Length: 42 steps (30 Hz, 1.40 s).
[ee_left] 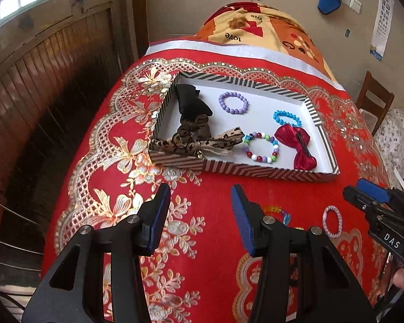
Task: Organize jewelry
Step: 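Withdraw both tools from the box toward the remaining bracelets, then grasp the teal-green bead bracelet with left tool while right grasps grey rope bracelet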
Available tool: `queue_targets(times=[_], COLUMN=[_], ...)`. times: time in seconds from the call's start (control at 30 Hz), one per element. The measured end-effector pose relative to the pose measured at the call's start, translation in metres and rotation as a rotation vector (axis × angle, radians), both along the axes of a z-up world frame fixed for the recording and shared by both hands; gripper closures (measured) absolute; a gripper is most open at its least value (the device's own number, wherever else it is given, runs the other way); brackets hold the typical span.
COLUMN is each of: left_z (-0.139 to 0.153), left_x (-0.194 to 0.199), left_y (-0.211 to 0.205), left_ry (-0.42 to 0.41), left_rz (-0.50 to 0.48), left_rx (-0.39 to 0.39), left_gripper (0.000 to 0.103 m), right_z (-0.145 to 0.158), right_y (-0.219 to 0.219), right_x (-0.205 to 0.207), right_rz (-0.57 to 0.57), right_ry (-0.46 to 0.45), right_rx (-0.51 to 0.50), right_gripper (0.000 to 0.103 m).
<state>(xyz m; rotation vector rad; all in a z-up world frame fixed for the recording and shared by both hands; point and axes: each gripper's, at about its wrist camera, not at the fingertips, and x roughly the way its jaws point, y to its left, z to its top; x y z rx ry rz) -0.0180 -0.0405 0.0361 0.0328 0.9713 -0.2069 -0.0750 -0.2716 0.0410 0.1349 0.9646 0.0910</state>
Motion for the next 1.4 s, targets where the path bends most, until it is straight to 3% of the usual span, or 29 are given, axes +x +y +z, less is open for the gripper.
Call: queue_targets(times=[0.47, 0.87, 1.4], left_z=[-0.017, -0.055, -0.083], left_x=[-0.015, -0.02, -0.008], left_y=[0.013, -0.005, -0.036], left_ry=[0.095, 0.25, 0.301], left_rz=[-0.017, -0.12, -0.142], left_rx=[-0.044, -0.119, -0.108], left_gripper=[0.057, 0.057, 0.057], right_z=[-0.011, -0.042, -0.072], right_y=[-0.022, -0.049, -0.057], right_x=[-0.033, -0.039, -0.027], right_rz=[-0.06, -0.113, -0.061], right_ry=[0.041, 0.119, 0.131], right_rx=[-0.003, 0.003, 0.016], right_gripper=[0.061, 0.061, 0.062])
